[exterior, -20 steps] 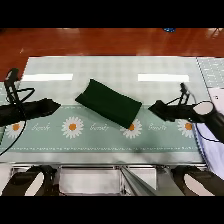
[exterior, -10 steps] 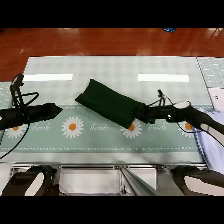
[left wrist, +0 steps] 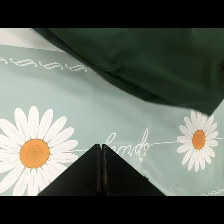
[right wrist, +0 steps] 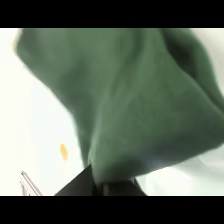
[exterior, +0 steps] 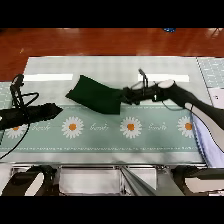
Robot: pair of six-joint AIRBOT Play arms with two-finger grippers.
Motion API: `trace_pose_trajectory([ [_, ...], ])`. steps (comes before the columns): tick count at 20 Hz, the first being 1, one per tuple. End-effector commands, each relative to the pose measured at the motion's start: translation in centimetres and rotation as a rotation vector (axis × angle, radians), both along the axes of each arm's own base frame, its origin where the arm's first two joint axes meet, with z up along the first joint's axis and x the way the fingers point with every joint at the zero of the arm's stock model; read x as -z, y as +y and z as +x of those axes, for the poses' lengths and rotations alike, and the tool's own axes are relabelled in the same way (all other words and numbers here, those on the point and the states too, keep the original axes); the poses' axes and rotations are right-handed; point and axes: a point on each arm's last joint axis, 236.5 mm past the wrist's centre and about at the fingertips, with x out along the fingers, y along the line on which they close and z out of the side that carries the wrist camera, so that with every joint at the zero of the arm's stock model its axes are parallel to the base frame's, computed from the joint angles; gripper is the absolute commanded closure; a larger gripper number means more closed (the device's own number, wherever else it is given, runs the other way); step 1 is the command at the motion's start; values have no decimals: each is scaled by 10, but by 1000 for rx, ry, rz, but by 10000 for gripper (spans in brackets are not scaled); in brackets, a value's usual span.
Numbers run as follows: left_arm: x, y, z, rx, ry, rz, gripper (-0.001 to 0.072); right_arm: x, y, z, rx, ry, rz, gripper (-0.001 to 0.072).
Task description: Fold the shirts.
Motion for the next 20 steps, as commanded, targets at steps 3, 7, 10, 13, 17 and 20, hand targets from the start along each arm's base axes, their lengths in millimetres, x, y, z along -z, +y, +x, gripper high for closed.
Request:
trace_pose_trajectory([
  [3, 0, 0, 0, 1, 1, 1, 689, -108, -15, 58, -46, -252, -118, 693],
  [7, 1, 0, -2, 14, 2, 10, 690, -187, -88, 85, 41, -341, -229, 693],
  [10, 2, 0, -2, 23, -3, 16, 690, -234, -160, 92, 184, -370, -260, 693],
  [13, 3, -1, -5, 30, 8, 15, 690, -258, -242, 78, 346, -338, -292, 693],
  [17, 3, -1, -5, 35, 9, 17, 690, -273, -345, 32, 556, -240, -346, 693],
  [20, 3, -1, -5, 53, -1, 28, 690, -260, -402, -19, 653, -102, -465, 694],
])
